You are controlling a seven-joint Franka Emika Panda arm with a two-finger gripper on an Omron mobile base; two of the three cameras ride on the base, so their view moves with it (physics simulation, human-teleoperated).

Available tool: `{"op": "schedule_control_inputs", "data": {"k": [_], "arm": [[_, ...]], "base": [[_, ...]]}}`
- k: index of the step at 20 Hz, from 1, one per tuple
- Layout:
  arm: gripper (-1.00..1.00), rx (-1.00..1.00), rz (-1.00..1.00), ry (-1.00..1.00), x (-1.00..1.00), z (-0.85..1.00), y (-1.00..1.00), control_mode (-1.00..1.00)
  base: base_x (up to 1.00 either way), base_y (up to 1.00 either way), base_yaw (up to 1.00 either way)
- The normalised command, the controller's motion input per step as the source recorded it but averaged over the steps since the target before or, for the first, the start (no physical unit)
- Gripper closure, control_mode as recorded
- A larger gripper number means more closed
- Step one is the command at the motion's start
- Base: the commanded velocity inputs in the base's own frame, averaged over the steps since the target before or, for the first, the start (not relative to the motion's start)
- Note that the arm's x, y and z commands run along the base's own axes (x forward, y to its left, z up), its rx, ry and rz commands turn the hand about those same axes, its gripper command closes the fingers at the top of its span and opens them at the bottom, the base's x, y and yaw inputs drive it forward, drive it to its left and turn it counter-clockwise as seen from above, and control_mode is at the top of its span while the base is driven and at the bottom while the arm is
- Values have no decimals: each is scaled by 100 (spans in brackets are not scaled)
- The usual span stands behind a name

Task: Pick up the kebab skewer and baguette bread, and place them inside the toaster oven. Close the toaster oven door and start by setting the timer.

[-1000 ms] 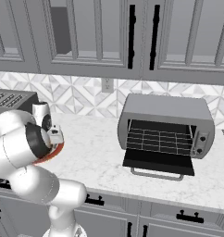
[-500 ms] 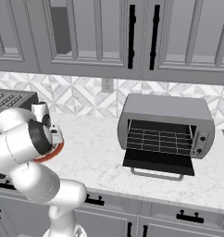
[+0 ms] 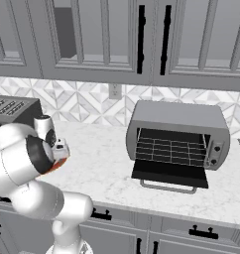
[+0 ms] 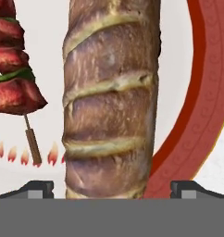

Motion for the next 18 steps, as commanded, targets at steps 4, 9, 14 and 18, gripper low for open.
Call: {"op": "schedule_control_inputs", "data": {"k": [4,9,14,18], "arm": [[-100,0,0,-6,28,0,0,-100],[100,0,0,-6,0,-1,2,-100],[100,0,0,-3,-6,-10,3,-100],[100,2,-2,-15,-2,20,-21,-100]], "base": [[0,0,0],[0,0,0],[0,0,0],[0,0,0]]}}
